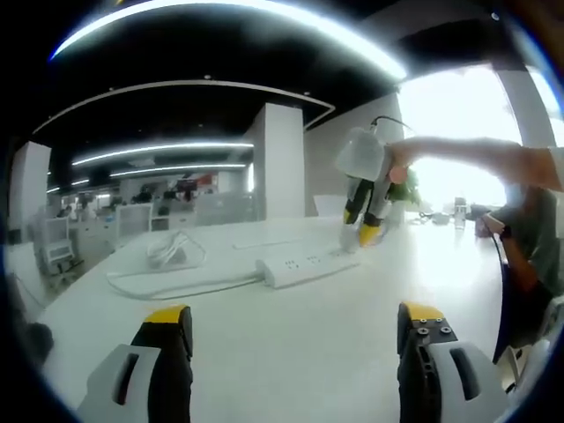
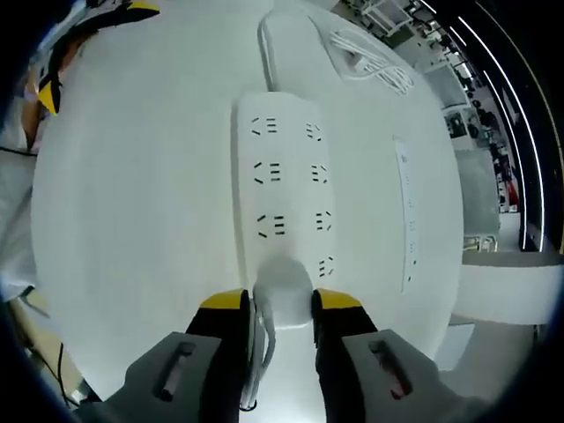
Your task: Straighten the power strip on the desk, plug the charger into it
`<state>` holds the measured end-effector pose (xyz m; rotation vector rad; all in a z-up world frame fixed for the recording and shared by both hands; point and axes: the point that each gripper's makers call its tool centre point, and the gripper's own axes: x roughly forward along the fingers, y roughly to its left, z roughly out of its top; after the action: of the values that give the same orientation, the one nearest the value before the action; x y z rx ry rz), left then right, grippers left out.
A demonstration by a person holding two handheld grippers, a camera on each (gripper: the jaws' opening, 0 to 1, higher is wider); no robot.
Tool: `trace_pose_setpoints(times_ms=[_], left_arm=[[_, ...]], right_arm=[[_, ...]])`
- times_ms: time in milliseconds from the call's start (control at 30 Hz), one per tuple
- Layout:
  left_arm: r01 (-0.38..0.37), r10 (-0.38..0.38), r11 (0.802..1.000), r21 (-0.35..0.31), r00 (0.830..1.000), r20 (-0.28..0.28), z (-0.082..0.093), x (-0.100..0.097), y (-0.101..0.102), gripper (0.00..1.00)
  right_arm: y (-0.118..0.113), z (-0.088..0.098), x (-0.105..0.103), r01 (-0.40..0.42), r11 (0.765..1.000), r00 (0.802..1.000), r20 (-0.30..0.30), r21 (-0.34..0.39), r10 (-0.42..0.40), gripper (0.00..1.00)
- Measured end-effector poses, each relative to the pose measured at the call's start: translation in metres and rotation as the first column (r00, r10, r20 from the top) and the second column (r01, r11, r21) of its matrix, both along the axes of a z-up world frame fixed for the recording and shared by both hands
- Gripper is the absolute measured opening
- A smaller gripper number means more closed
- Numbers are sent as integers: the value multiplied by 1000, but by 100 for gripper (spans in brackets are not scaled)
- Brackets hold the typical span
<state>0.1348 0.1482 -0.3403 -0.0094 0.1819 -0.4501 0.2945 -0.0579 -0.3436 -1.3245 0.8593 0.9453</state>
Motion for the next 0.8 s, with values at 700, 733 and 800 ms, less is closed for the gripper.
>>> trace_pose_setpoints(times_ms=[700, 733, 800], left_arm=[[2, -2, 1000, 6, 1000, 0, -1, -4, 1, 99], [1, -1, 1000, 5, 1000, 0, -1, -4, 1, 99], [0, 0, 1000, 4, 1000, 1, -1, -4, 1, 99]], right_arm=[[1, -1, -2, -30, 997, 999, 28, -65, 32, 25], [0, -1, -2, -30, 997, 999, 29, -65, 32, 25], [0, 0, -3, -45, 997, 999, 28, -66, 47, 25]])
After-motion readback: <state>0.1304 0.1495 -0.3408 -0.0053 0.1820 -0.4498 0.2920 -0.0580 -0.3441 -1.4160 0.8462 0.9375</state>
